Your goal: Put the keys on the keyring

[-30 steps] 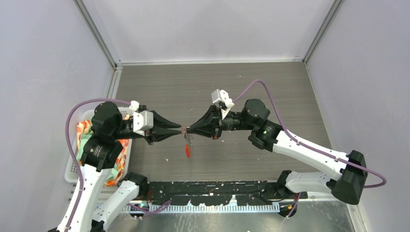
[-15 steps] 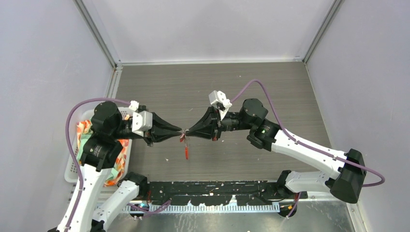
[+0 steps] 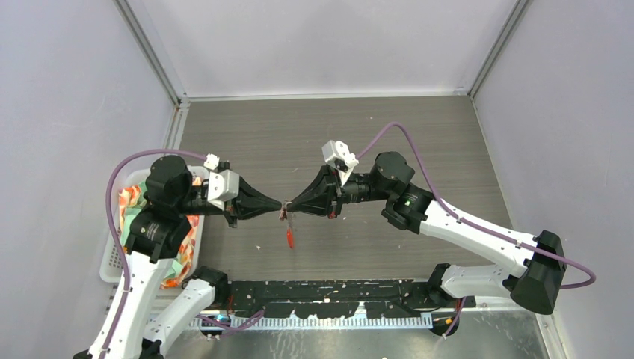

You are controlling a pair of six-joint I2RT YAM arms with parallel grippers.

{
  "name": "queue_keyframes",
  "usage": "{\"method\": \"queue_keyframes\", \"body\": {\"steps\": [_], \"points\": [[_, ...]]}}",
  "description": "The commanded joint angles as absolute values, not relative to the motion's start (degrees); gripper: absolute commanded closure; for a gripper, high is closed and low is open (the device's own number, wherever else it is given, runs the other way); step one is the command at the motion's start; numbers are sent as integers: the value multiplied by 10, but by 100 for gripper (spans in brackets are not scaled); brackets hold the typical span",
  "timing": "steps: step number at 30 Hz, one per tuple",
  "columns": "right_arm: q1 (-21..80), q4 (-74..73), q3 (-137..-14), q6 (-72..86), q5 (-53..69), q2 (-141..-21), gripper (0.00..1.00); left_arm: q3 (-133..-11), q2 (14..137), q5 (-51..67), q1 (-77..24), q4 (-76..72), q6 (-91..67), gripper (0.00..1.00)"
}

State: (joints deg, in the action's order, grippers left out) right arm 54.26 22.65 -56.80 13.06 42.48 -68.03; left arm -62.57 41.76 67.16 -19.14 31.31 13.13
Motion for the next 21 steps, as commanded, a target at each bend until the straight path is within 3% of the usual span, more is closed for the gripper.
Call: {"method": "queue_keyframes", "body": {"steps": [1, 6, 10, 14, 17, 21], "points": [[541, 264, -592, 130, 412, -673, 99, -624, 413, 686, -193, 334, 148, 100], [541, 281, -585, 137, 401, -670, 99, -626, 412, 689, -194, 413, 231, 99], [541, 295, -578, 144, 396, -669, 99, -624, 406, 675, -194, 431, 248, 91], [541, 307, -570, 155, 396, -669, 99, -625, 401, 663, -194, 398, 215, 76], [541, 313, -566, 161, 403, -670, 99, -625, 397, 643, -194, 339, 158, 58], [541, 303, -568, 162, 417, -672, 99, -641, 401, 661, -194, 308, 108, 53]]}}
